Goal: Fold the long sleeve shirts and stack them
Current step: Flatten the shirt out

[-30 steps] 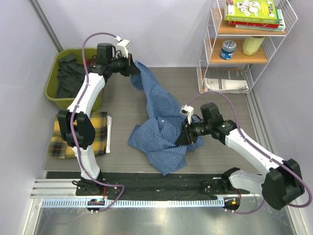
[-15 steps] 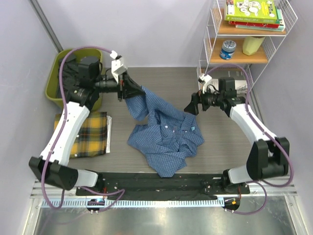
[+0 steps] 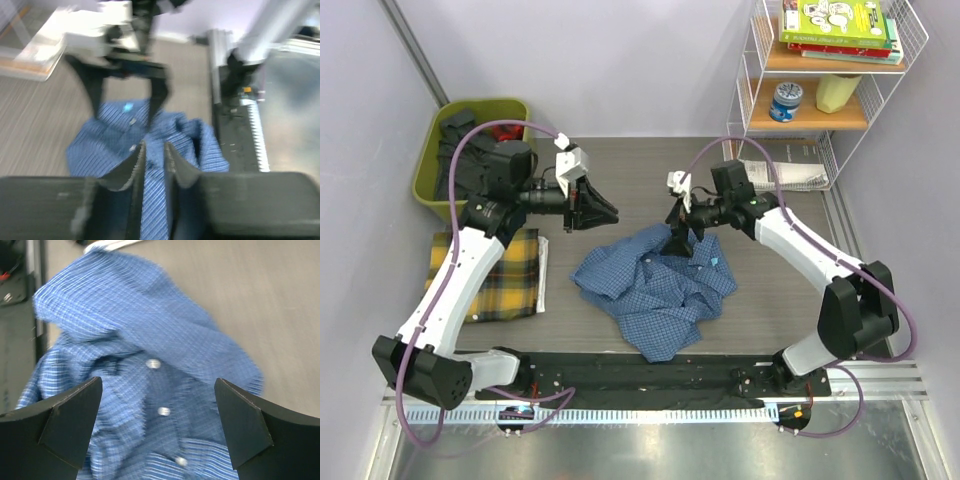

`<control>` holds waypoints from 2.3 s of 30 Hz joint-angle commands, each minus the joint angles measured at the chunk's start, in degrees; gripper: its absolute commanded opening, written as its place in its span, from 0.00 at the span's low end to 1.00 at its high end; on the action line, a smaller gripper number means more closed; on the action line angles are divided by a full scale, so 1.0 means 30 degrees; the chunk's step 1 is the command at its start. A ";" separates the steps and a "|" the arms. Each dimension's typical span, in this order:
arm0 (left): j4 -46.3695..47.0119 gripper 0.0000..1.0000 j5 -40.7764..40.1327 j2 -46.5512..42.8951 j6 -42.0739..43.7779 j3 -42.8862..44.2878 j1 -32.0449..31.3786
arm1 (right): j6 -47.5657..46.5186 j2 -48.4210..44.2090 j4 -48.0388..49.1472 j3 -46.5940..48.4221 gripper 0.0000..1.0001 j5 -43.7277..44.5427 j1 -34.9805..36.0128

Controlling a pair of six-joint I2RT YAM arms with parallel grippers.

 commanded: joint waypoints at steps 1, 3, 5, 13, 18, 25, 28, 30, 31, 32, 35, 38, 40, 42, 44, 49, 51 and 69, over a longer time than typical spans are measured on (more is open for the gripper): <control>-0.1603 0.28 -0.6442 0.0157 0.0671 -0.0321 0.0067 | -0.0256 0.0782 0.1112 -0.0346 1.00 0.2246 0.0445; -0.2921 0.34 -0.7625 0.0889 0.0876 -0.0468 0.0360 | 0.0094 0.1837 0.1110 0.0678 0.99 0.3039 0.0474; -0.3799 0.41 -0.8039 0.1445 0.0702 -0.0730 0.0855 | 0.0388 0.3419 0.1083 0.1961 0.99 0.3451 0.0475; -0.4359 0.60 -0.7105 0.2269 -0.1874 -0.3601 0.5011 | -0.0340 0.7374 -0.0497 0.5921 1.00 0.2635 0.1964; -0.5471 0.63 -0.6489 0.2210 -0.1117 -0.3867 0.5839 | -0.2389 0.8607 -0.3922 0.7270 0.85 0.1433 0.3227; -0.5826 0.62 -0.6313 0.1830 -0.0646 -0.4188 0.6747 | -0.4091 0.8610 -0.7996 0.9496 0.38 0.0875 0.3375; -0.5679 0.63 -0.6138 0.1684 -0.0589 -0.4277 0.6777 | -0.4501 0.7966 -0.9578 0.9851 0.59 0.1080 0.3375; -0.5708 0.63 -0.6020 0.1508 -0.0268 -0.4335 0.6748 | -0.4766 0.7324 -1.0342 0.9648 0.76 0.1080 0.3404; -0.5679 0.63 -0.6019 0.1420 -0.0208 -0.4393 0.6748 | -0.4563 0.7175 -1.0373 0.9327 0.99 0.1196 0.3404; -0.5650 0.64 -0.5932 0.1390 -0.0091 -0.4423 0.6748 | -0.4445 0.7173 -1.0083 0.9208 1.00 0.1284 0.3404; -0.5679 0.64 -0.5785 0.1273 0.0174 -0.4482 0.6777 | -0.2574 0.8136 -0.8471 0.9527 1.00 0.2485 0.3230; -0.5825 0.64 -0.5697 0.1156 0.0495 -0.4657 0.6777 | -0.2159 1.0186 -0.9024 1.1575 1.00 0.2137 0.2585; -0.6001 0.65 -0.5755 0.0922 0.0729 -0.4774 0.6777 | -0.2246 1.1095 -0.9607 1.2890 1.00 0.2047 0.2438; -0.5972 0.65 -0.5785 0.0804 0.0789 -0.4921 0.6748 | -0.2568 1.2180 -1.0281 1.3801 1.00 0.1552 0.2437; -0.5972 0.66 -0.5901 0.0891 0.0818 -0.4951 0.6777 | -0.3299 1.3114 -1.2036 1.4331 1.00 0.0937 0.2524; -0.5855 0.66 -0.6107 0.1359 0.0731 -0.5096 0.6748 | -0.5378 1.3823 -1.5785 1.4656 0.89 -0.0469 0.2877; -0.5738 0.65 -0.5962 0.1477 0.0701 -0.5185 0.6777 | -0.5673 1.3679 -1.6551 1.5237 0.43 -0.1113 0.2877; -0.3512 0.69 -0.5901 0.3175 0.2223 -0.6591 0.5232 | 0.0681 0.6210 -1.5531 1.9170 0.01 -0.1352 -0.1545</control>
